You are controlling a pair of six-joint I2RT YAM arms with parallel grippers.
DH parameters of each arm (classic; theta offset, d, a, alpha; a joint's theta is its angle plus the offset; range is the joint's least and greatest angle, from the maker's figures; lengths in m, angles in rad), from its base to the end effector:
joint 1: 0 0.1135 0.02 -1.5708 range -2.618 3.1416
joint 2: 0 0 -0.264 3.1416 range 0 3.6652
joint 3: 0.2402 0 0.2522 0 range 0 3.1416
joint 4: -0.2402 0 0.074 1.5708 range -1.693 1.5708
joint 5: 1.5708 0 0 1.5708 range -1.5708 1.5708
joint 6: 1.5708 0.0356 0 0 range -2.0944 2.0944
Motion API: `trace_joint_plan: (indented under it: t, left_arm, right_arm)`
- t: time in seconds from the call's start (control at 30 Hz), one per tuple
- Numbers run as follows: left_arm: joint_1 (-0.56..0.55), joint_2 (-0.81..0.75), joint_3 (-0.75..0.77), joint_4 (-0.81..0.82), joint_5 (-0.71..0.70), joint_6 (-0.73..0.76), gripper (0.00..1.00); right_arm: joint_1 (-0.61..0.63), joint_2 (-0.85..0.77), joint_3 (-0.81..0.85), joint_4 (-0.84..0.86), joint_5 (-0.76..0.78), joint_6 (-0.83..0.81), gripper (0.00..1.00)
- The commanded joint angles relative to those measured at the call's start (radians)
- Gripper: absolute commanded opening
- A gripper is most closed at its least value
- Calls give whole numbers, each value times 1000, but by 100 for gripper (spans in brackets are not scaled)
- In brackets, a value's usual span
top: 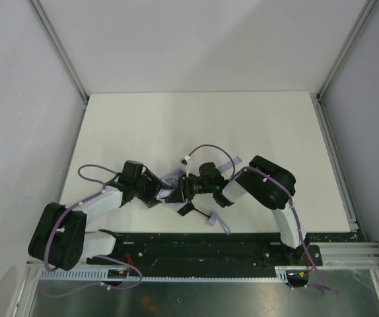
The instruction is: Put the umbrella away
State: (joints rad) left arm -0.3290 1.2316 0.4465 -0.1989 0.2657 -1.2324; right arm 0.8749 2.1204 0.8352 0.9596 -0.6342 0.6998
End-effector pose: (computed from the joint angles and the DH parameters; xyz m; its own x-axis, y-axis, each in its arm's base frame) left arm 0.1937 -0.0760 0.1415 -0.6855 -0.7277 0.0224 -0.5942 0.5413 -0.5949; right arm 0.2286 0.3065 0.0876 -0.7869 -0.1327 -0.6027 -0.6162 0.2236 0.7552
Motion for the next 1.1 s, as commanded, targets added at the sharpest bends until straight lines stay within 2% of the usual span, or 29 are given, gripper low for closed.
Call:
trace_joint_plan:
  t: [0.0, 0.07, 0.1, 0.17, 0.23, 0.4, 0.57, 0.7, 0.77, 0.8, 0.83, 0.9, 0.97, 1.03, 1.07]
  left_arm:
    - [-11, 76, -63, 90, -137, 11, 54]
    - [-8, 96, -82, 109, -162, 33, 25]
    - [-6, 105, -88, 113, -168, 44, 15]
    - [-6, 127, -100, 115, -162, 61, 4]
    - [-5, 144, -109, 117, -147, 67, 1]
    - [-10, 141, -151, 100, -104, 37, 0]
    - [-18, 157, -123, 7, -78, 15, 0]
    - [-20, 152, -84, -53, -74, 5, 0]
    - [-21, 150, -64, -80, -70, 4, 0]
    - [-22, 149, -57, -91, -69, 3, 0]
    - [-23, 148, -51, -99, -66, 1, 0]
    - [-25, 135, -44, -110, -65, -2, 0]
    - [-27, 113, -40, -113, -73, -2, 0]
    - [-27, 86, -25, -115, -90, 10, 9]
    - [-27, 71, -17, -115, -98, 15, 21]
  right_arm:
    - [16, 57, -80, -370, 37, -9, 0]
    - [35, 9, -78, -406, 73, -49, 3]
    - [48, -21, -74, -435, 101, -74, 7]
    - [77, -83, -55, -522, 166, -141, 15]
    - [109, -142, -10, -637, 251, -223, 25]
    - [190, -213, 145, -904, 496, -467, 60]
    - [269, -183, 301, -1099, 737, -629, 74]
    - [344, -121, 371, -1156, 969, -672, 77]
    - [375, -90, 379, -1156, 1080, -671, 75]
    - [383, -75, 382, -1154, 1119, -659, 69]
    - [385, -59, 382, -1157, 1139, -644, 60]
    - [383, -30, 382, -1171, 1153, -607, 32]
    - [373, -3, 374, -1183, 1122, -573, 10]
    - [354, 8, 344, -1172, 1047, -541, 3]
    - [341, 5, 321, -1152, 991, -527, 1]
